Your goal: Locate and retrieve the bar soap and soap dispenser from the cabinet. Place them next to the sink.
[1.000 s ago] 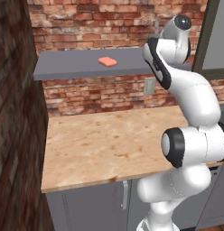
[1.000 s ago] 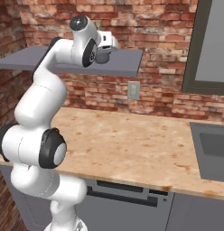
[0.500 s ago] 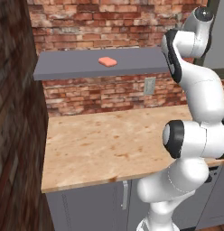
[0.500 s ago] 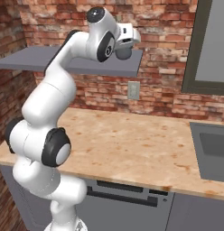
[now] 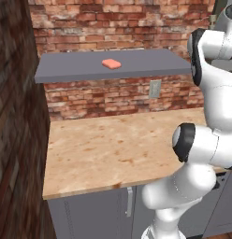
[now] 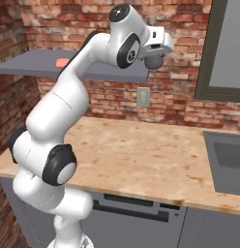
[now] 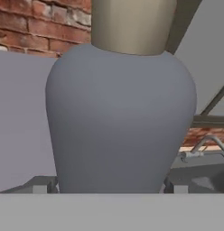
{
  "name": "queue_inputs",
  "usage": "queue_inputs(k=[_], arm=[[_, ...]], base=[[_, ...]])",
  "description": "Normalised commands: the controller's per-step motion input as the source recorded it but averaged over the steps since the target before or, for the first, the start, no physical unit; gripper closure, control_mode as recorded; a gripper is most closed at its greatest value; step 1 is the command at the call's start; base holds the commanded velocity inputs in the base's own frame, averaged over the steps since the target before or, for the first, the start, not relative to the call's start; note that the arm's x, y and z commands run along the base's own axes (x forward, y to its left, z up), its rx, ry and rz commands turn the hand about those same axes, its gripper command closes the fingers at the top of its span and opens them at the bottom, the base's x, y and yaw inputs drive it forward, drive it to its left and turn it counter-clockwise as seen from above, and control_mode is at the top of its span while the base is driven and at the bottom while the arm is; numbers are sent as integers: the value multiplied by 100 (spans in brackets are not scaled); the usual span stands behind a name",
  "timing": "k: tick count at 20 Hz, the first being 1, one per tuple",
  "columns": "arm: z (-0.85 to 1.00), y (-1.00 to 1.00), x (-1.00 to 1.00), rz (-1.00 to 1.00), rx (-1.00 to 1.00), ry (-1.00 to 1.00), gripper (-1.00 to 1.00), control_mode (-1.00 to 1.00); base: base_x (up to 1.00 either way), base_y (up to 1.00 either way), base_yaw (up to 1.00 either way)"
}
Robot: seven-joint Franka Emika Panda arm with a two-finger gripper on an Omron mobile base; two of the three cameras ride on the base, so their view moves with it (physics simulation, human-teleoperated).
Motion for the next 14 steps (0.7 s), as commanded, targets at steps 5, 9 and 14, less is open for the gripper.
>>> queue_inputs(k=[5,9,14], arm=[[-33,-46,-66,-16,0,0,100,-100],[-49,-34,-54,-18,1,2,100,-100],[-46,-32,-35,-18,6,2,100,-100]], base=[[0,0,0],[0,0,0],[0,0,0]])
